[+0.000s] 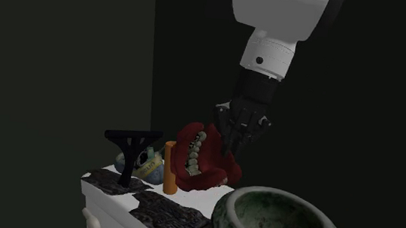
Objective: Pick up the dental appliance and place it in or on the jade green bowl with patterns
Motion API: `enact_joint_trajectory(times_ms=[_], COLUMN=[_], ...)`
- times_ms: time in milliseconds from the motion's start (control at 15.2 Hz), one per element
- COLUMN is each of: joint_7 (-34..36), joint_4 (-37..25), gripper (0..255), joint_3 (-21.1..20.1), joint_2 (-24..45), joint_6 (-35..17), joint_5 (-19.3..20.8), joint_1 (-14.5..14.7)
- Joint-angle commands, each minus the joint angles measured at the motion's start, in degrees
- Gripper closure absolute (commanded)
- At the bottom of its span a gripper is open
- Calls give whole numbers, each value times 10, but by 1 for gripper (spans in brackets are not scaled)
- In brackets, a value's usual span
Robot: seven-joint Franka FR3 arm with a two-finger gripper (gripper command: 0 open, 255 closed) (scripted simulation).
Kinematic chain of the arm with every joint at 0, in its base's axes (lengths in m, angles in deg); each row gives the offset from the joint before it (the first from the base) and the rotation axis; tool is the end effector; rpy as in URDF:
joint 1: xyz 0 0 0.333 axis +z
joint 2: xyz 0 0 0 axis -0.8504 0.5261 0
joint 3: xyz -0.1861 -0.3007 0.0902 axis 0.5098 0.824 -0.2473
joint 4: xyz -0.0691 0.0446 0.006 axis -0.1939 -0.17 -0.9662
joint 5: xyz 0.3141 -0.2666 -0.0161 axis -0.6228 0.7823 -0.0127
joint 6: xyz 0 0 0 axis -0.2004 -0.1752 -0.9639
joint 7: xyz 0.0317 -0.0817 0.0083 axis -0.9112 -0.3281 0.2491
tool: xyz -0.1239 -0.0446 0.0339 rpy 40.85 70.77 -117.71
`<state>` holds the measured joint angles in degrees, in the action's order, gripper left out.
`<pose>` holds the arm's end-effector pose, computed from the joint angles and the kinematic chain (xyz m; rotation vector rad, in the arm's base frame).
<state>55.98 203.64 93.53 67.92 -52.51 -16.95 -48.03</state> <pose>0.4972 0.0374 0.4054 -2.8479 -0.4945 -0.0596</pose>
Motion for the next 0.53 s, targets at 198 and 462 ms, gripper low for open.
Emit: enact_joint_trajectory(times_ms=[198,462], joint_7=[14,24], joint_4=[-22,-41], gripper=[255,255], joint_3=[-1,-1], joint_2=[-19,-30], joint_6=[38,68], joint_5=[10,16], joint_1=[-1,-2])
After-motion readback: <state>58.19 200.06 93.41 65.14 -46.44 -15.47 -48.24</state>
